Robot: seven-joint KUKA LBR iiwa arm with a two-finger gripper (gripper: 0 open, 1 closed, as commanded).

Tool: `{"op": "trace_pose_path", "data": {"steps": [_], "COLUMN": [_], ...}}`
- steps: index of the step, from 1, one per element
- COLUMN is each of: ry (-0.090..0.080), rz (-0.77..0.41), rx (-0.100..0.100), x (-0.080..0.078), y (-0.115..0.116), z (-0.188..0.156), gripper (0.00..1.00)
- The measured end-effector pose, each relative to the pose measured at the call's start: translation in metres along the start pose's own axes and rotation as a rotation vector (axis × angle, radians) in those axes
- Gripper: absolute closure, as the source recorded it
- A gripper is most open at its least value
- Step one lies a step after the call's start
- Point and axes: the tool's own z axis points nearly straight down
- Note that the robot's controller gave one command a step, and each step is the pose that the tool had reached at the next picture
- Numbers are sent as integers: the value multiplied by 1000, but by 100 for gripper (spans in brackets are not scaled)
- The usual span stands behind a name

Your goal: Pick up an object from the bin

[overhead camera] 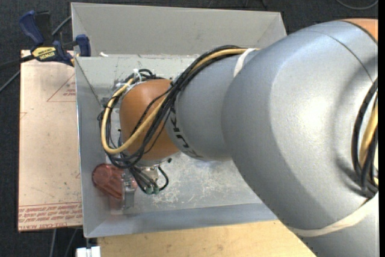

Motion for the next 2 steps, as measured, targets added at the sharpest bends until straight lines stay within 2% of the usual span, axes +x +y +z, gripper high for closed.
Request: {"op": "trace_pose_path", "data": {"steps": [2], "ry": [0], "rz": [0], "rx": [0], "x": [0], "y": [0], "z": [0], "gripper": [100]}}
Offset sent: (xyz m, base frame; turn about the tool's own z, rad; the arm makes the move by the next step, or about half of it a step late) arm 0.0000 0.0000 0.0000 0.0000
